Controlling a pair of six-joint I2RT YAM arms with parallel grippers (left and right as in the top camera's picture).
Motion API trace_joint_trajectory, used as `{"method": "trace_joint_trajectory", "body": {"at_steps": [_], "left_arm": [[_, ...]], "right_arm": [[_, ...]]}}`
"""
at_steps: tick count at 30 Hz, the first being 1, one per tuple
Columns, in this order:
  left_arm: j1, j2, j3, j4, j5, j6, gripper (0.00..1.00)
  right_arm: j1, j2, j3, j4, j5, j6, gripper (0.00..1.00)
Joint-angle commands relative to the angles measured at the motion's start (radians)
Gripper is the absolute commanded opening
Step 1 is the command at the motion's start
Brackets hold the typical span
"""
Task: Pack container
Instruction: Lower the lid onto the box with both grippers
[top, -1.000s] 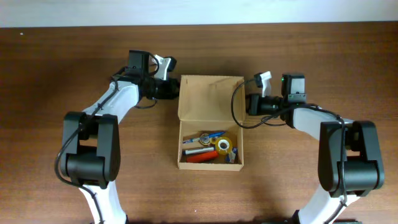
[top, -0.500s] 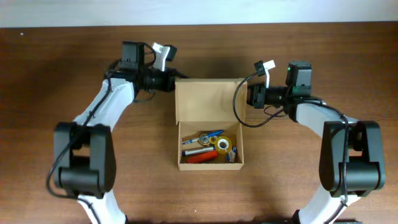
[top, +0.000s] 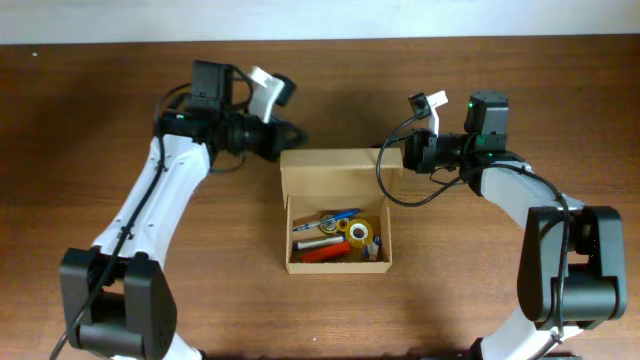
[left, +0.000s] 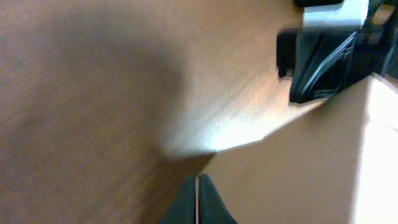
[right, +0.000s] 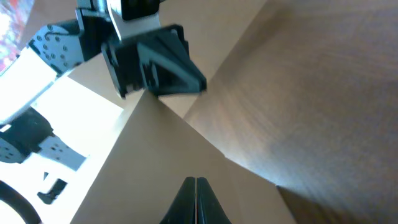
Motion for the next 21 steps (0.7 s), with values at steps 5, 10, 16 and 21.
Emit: {"method": "trace_joint_trajectory", "body": {"at_steps": [5,10,16,21], "left_arm": [[-0.047,-0.018,0.012,-0.133,-0.151,0.122,0.02],[-0.067,-0.018,0.012,-0.230,-0.158,0.210,0.02],[-0.069,-0.018,0.012,-0.340,-0.157,0.345,0.02],[-0.069,-0.018,0.012,-0.359,-0.157,0.364,0.02]], "right_arm": [[-0.001,-0.021,0.017,-0.053,-0.042,0.077,0.04],[-0.001,-0.021,0.017,-0.066,-0.035,0.100,0.04],[-0.001,-0.025,0.018,-0.040,-0.019,0.112,0.04],[-0.002,-0.040,0.026,0.055,0.059,0.176,0.04]]}}
